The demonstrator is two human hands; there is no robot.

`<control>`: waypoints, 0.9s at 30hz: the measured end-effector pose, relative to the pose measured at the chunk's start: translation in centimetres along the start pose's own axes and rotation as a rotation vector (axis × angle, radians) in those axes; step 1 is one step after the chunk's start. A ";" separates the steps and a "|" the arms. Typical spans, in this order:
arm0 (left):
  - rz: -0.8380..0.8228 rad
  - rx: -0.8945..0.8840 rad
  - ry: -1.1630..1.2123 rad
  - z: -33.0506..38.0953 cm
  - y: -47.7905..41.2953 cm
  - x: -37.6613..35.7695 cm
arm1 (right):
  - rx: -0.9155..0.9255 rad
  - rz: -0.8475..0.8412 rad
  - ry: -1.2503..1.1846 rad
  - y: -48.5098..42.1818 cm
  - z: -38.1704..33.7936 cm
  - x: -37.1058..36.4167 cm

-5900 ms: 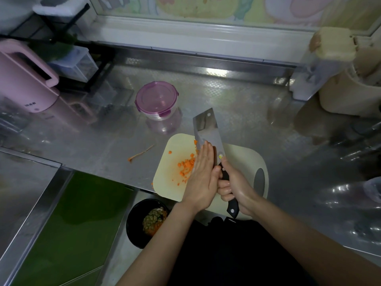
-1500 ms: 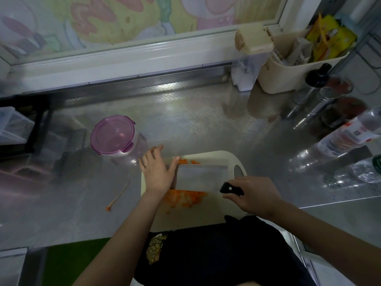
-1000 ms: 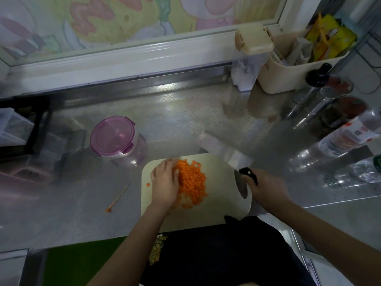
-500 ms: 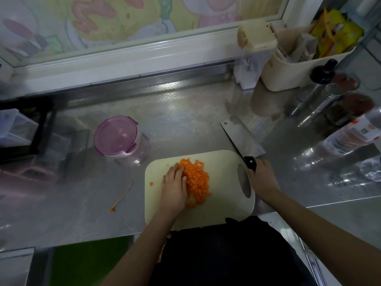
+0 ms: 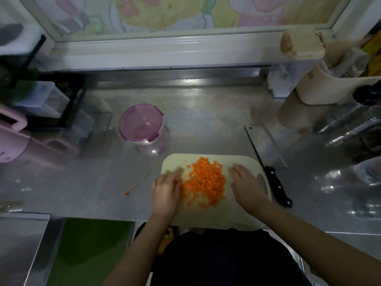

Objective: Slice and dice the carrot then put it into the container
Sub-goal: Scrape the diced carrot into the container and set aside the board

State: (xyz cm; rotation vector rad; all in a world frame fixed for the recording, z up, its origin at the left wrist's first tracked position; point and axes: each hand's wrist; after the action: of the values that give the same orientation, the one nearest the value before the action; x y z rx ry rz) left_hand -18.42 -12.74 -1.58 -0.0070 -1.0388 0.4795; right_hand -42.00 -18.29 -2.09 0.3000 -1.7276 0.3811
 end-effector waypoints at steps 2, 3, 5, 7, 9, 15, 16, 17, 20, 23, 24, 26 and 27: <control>-0.031 0.059 -0.005 -0.6 0.3 0.3 | -0.009 -0.013 -0.024 -0.7 0.1 -0.6; -0.037 0.060 -0.010 -1.0 0.5 0.3 | -0.006 -0.009 -0.019 -1.1 0.1 -0.7; -0.047 0.037 -0.051 -1.6 1.0 0.4 | -0.003 -0.007 -0.012 -1.8 -0.1 -0.4; -0.124 0.060 -0.072 -1.7 1.3 0.7 | 0.005 0.019 0.008 -2.8 -0.4 0.2; -0.155 0.085 -0.051 -2.0 1.2 1.3 | 0.022 0.039 0.018 -4.2 -1.0 1.0; 0.148 0.283 0.013 -3.8 -4.4 3.8 | 0.065 0.033 -0.311 -12.2 -5.5 2.3; 0.202 0.354 0.061 -4.3 -6.1 4.1 | 0.017 0.029 -0.399 -13.8 -6.6 2.3; 0.240 0.421 0.109 -4.7 -7.8 4.5 | -0.063 0.004 -0.483 -15.4 -7.9 2.1; 0.256 0.576 0.183 -6.5 -12.9 5.0 | -0.417 -0.190 -0.792 -19.5 -11.9 1.5; 0.181 0.674 0.253 -7.7 -16.2 4.8 | -0.750 -0.401 -1.146 -21.4 -15.2 1.8; 0.175 0.696 0.322 -7.7 -16.8 4.6 | -0.807 -0.455 -1.207 -21.6 -15.8 1.8; 0.199 0.776 0.457 -7.4 -17.6 4.3 | -0.901 -0.473 -1.257 -21.7 -16.7 1.8; 0.207 0.815 0.496 -7.4 -17.7 4.3 | -0.946 -0.441 -1.253 -21.7 -17.0 1.8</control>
State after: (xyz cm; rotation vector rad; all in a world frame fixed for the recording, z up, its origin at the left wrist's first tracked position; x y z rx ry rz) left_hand -3.82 -25.37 2.18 0.4730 -0.3062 1.0060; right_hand -18.36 -31.03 4.35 0.1996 -2.6957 -1.1857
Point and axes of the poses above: each hand's wrist, its own y-axis away from the middle knuckle, its own x-axis out of the back of the hand, z = x × y, and after that the axes turned 15 degrees about z, right-handed
